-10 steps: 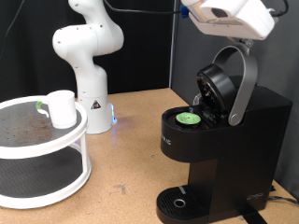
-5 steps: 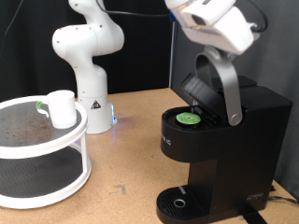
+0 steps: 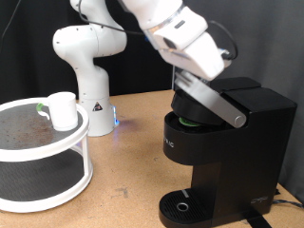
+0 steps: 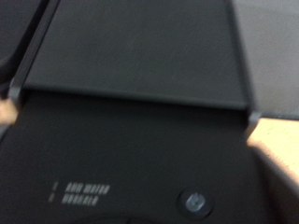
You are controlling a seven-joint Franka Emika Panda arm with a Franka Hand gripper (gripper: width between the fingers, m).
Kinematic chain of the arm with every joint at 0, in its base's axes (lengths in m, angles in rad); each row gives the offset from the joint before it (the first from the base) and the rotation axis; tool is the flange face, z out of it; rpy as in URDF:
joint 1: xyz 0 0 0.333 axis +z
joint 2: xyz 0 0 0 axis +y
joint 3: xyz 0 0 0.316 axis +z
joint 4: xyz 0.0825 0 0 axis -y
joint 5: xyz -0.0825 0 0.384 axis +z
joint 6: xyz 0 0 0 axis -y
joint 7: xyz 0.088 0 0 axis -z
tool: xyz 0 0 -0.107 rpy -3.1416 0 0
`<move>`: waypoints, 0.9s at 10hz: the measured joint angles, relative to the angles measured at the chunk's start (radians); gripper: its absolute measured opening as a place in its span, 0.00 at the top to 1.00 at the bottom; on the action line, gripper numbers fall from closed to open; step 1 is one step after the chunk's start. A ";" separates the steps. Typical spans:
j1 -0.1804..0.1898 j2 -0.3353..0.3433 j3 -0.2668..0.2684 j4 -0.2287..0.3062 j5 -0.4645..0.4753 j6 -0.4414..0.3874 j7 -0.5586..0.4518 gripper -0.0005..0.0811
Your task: Make a cup of coffee with the keurig machine
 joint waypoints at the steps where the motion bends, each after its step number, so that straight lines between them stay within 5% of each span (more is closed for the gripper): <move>1: -0.003 0.000 -0.008 -0.020 0.000 0.001 -0.029 0.99; 9: -0.014 -0.033 -0.020 -0.150 0.047 0.171 -0.211 0.99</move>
